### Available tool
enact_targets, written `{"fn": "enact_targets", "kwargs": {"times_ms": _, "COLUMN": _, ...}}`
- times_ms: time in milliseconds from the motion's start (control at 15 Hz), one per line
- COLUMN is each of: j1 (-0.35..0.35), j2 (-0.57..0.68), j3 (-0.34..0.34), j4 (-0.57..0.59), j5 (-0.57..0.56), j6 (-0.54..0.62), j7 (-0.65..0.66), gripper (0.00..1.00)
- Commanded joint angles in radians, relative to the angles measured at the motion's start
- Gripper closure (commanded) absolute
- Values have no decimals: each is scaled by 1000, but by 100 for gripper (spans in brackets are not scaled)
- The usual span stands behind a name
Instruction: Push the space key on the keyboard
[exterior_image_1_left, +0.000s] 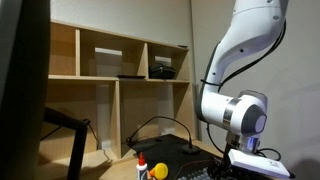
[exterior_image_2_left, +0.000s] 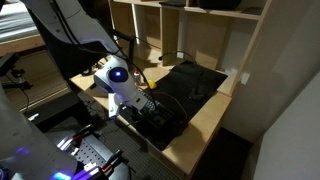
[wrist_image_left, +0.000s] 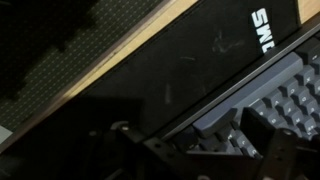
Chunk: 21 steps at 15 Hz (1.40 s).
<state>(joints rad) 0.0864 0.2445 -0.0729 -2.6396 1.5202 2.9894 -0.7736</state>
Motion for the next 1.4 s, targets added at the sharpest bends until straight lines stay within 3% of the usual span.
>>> {"fn": "enact_targets", "kwargs": {"times_ms": 0, "j1": -5, "j2": 120, "j3": 6, "j4": 93, "j5": 86, "j6": 29, "j7": -60, "gripper": 0}}
{"fn": "enact_targets", "kwargs": {"times_ms": 267, "j1": -9, "j2": 190, "j3": 1, "j4": 164, "j5": 258, "j6": -21, "j7": -180, "gripper": 0}}
{"fn": "enact_targets", "kwargs": {"times_ms": 467, "j1": 4, "j2": 194, "j3": -5, "j4": 137, "j5": 287, "j6": 2, "j7": -207, "gripper": 0}}
{"fn": "enact_targets", "kwargs": {"times_ms": 600, "j1": 7, "j2": 134, "j3": 10, "j4": 47, "j5": 186, "j6": 38, "j7": -124, "gripper": 0}}
{"fn": "enact_targets", "kwargs": {"times_ms": 800, "j1": -5, "j2": -54, "j3": 12, "j4": -148, "j5": -93, "j6": -33, "j7": 33, "gripper": 0}}
{"fn": "enact_targets", "kwargs": {"times_ms": 933, "j1": -18, "j2": -166, "j3": 0, "j4": -254, "j5": -270, "j6": -64, "j7": 119, "gripper": 0}}
{"fn": "enact_targets", "kwargs": {"times_ms": 1000, "j1": 8, "j2": -221, "j3": -33, "j4": -299, "j5": -313, "j6": -64, "j7": 146, "gripper": 0}}
{"fn": "enact_targets", "kwargs": {"times_ms": 1067, "j1": 8, "j2": -108, "j3": -47, "j4": -175, "j5": -238, "j6": -54, "j7": 64, "gripper": 0}}
{"fn": "enact_targets", "kwargs": {"times_ms": 1200, "j1": -17, "j2": -219, "j3": -67, "j4": -197, "j5": -230, "j6": -98, "j7": 20, "gripper": 0}}
{"fn": "enact_targets", "kwargs": {"times_ms": 1267, "j1": 1, "j2": -142, "j3": -40, "j4": -182, "j5": -242, "j6": -48, "j7": 81, "gripper": 0}}
{"fn": "enact_targets", "kwargs": {"times_ms": 1333, "j1": 0, "j2": -153, "j3": -49, "j4": -168, "j5": -242, "j6": -53, "j7": 75, "gripper": 0}}
